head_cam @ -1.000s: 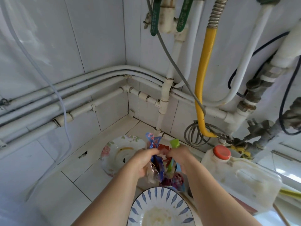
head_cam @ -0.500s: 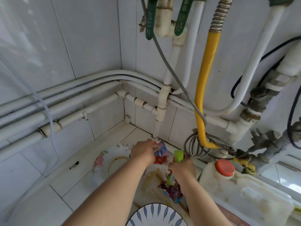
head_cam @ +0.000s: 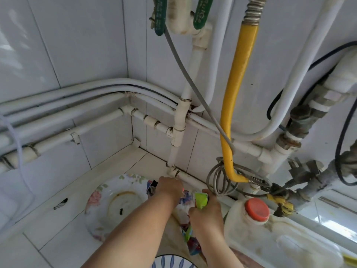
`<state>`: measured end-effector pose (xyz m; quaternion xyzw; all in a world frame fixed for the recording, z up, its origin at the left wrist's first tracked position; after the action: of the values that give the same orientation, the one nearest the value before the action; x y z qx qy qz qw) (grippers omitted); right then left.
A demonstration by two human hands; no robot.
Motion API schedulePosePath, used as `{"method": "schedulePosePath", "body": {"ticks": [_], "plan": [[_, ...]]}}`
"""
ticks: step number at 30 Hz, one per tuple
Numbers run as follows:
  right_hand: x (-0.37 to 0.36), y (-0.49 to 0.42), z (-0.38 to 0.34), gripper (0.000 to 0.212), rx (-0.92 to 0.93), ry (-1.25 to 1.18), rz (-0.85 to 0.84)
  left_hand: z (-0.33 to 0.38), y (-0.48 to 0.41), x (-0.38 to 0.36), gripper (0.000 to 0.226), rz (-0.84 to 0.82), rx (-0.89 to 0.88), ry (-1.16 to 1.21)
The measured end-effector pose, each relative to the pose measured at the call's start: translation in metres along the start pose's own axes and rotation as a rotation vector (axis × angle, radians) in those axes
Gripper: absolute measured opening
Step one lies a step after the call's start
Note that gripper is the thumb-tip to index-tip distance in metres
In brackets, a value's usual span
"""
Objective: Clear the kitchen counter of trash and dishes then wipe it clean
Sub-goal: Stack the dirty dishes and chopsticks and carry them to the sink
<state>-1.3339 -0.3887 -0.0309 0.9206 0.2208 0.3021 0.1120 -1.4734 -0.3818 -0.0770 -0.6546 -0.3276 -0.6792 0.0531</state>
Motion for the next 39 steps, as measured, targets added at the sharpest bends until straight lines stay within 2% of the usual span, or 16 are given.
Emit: {"method": "schedulePosePath", "body": {"ticks": [4, 8, 13, 17, 20, 27, 31, 34, 39], "plan": [[0.001, 0.002, 0.0, 0.059, 0.019, -0.009, 0.011, -0.004, 0.013, 0.02, 0.036, 0.123, -0.04, 0.171], [0.001, 0.007, -0.005, 0.057, 0.028, -0.041, -0.001, -0.026, 0.031, 0.044, 0.034, 0.278, 0.023, 0.365], [0.0, 0.016, -0.017, 0.05, 0.068, -0.073, -0.013, -0.06, 0.055, 0.059, 0.022, 0.419, 0.266, 0.906], [-0.001, 0.026, -0.027, 0.036, 0.111, -0.11, -0.029, -0.08, 0.08, 0.039, 0.021, 0.469, 0.465, 1.354], [0.002, 0.032, -0.034, 0.027, 0.163, -0.129, -0.059, -0.09, 0.102, 0.019, 0.02, 0.488, 0.561, 1.509], [0.004, 0.042, -0.05, 0.025, 0.189, -0.318, -0.132, -0.117, 0.158, -0.003, 0.019, 0.606, 0.763, 1.906], [-0.004, 0.052, -0.047, 0.025, 0.185, -0.386, -0.21, -0.114, 0.194, -0.015, 0.019, 0.686, 0.826, 2.025], [-0.002, 0.062, -0.037, 0.021, 0.19, -0.436, -0.295, -0.094, 0.217, -0.028, 0.028, 0.69, 0.856, 2.076], [0.014, 0.078, -0.016, 0.029, 0.174, -0.482, -0.403, -0.04, 0.25, -0.052, 0.03, 0.666, 0.917, 2.11]]}}
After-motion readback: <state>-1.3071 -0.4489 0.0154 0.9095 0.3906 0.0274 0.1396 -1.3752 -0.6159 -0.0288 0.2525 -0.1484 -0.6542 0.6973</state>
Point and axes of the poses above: each hand's wrist, its own y-axis away from the middle knuckle, its own x-axis out of the back of the hand, z = x × y, the point moved 3 cm from there along -y, towards the middle knuckle
